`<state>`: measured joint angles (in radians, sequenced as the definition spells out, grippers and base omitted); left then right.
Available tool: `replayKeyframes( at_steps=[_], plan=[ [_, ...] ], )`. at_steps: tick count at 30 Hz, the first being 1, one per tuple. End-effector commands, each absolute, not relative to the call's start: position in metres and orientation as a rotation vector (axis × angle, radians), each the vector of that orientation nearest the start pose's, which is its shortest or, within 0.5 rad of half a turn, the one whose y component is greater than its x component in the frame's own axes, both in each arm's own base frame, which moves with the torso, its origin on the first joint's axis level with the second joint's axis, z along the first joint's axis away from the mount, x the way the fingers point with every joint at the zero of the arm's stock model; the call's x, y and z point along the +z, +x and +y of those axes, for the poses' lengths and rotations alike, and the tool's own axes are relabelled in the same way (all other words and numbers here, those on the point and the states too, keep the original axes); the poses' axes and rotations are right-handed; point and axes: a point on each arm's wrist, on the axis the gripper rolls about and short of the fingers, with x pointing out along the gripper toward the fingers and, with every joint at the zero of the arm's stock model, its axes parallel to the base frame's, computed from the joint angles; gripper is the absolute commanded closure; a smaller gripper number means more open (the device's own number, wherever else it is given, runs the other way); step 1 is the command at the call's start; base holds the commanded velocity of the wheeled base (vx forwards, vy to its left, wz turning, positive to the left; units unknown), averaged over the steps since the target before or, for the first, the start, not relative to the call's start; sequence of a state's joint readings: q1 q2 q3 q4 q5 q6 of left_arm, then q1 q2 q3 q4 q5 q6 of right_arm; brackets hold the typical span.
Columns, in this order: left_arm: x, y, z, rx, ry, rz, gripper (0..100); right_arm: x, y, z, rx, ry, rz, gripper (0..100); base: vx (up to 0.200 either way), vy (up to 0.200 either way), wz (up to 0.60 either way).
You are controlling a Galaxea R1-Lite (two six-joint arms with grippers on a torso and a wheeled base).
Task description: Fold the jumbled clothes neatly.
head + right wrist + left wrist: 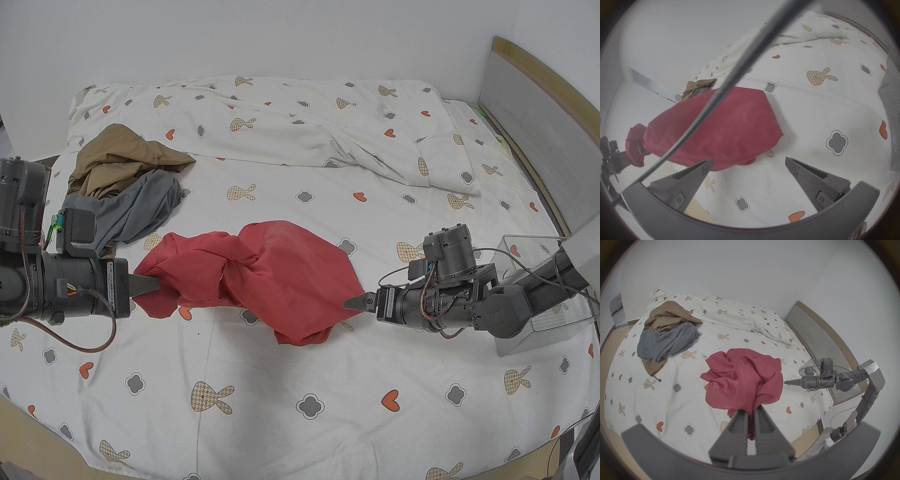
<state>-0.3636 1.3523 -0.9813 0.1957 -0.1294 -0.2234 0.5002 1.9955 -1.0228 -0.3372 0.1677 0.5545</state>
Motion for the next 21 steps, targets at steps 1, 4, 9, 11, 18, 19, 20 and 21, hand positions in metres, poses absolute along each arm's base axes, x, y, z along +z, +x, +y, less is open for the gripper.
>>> replayKeyframes(
  at_steps=[1, 4, 9, 11, 18, 19, 20, 21],
  plan=[
    [0.235, 0.192, -0.075, -0.404, -0.144, 0.645, 100, 0.108, 0.332, 0.179, 0.453, 0.450, 0.806, 0, 0.000, 0.000, 0.00],
    [0.234, 0.190, -0.072, -0.394, -0.151, 0.629, 100, 0.107, 0.334, 0.179, 0.470, 0.455, 0.813, 0, 0.000, 0.000, 0.00],
    [0.241, 0.180, -0.064, -0.379, -0.164, 0.597, 100, 0.113, 0.336, 0.178, 0.471, 0.460, 0.793, 0, 0.000, 0.000, 0.00],
    [0.241, 0.177, -0.063, -0.381, -0.164, 0.594, 100, 0.115, 0.335, 0.178, 0.474, 0.460, 0.791, 0, 0.000, 0.000, 0.00],
    [0.218, 0.154, -0.068, -0.440, -0.128, 0.664, 100, 0.116, 0.333, 0.177, 0.468, 0.459, 0.799, 0, 0.000, 0.000, 0.00],
    [0.214, 0.149, -0.069, -0.455, -0.120, 0.677, 100, 0.117, 0.333, 0.177, 0.469, 0.459, 0.796, 0, 0.000, 0.000, 0.00],
    [0.207, 0.144, -0.070, -0.470, -0.110, 0.698, 0, 0.118, 0.333, 0.177, 0.470, 0.460, 0.793, 0, 0.000, 0.000, 0.00],
    [0.202, 0.138, -0.071, -0.487, -0.101, 0.711, 0, 0.120, 0.333, 0.176, 0.469, 0.461, 0.787, 0, 0.000, 0.000, 0.00]
  ],
)
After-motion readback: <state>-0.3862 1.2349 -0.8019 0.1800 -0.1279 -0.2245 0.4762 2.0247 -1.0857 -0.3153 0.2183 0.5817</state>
